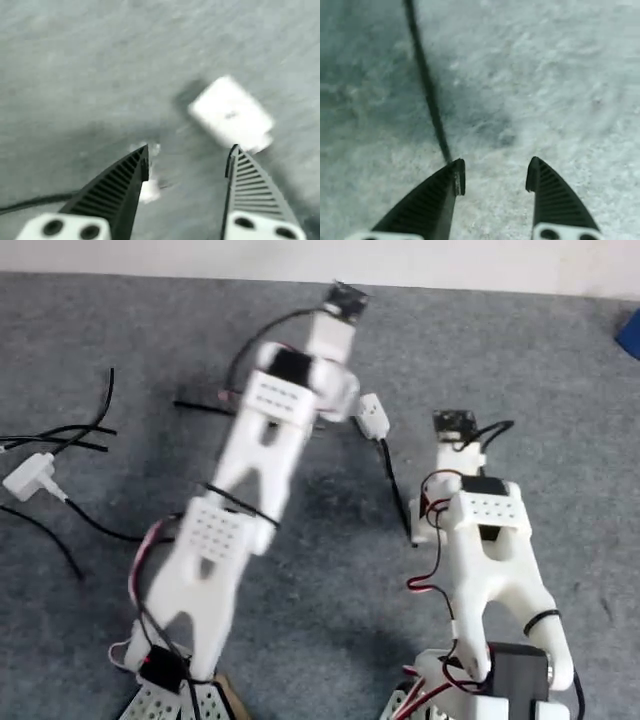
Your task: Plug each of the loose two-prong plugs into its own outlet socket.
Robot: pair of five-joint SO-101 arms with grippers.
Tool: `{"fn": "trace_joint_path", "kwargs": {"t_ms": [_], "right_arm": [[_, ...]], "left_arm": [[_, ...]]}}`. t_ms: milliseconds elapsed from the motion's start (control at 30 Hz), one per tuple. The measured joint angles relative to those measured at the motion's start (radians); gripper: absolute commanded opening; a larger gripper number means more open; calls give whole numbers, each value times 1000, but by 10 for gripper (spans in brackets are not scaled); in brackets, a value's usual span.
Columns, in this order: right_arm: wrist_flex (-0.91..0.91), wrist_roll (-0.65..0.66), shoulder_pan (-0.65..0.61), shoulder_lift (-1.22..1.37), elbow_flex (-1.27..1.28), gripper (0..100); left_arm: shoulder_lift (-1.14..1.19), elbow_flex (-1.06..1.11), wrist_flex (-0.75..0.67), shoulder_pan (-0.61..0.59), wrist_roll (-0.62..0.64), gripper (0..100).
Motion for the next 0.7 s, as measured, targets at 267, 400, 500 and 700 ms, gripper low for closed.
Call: {"fn": "trace_joint_path", "kwargs": {"t_ms": [267,400,500,700], "right_arm": [[-9,-54,12,0,0,198],[-9,-58,12,0,3,198],[-9,-58,12,0,3,198],[-9,-58,12,0,3,198]], "left_arm": [[170,-270,-72,103,353,255],[216,-272,-121,103,456,252],[250,-272,-123,100,505,252],[295,-272,-69,84,519,252]]}}
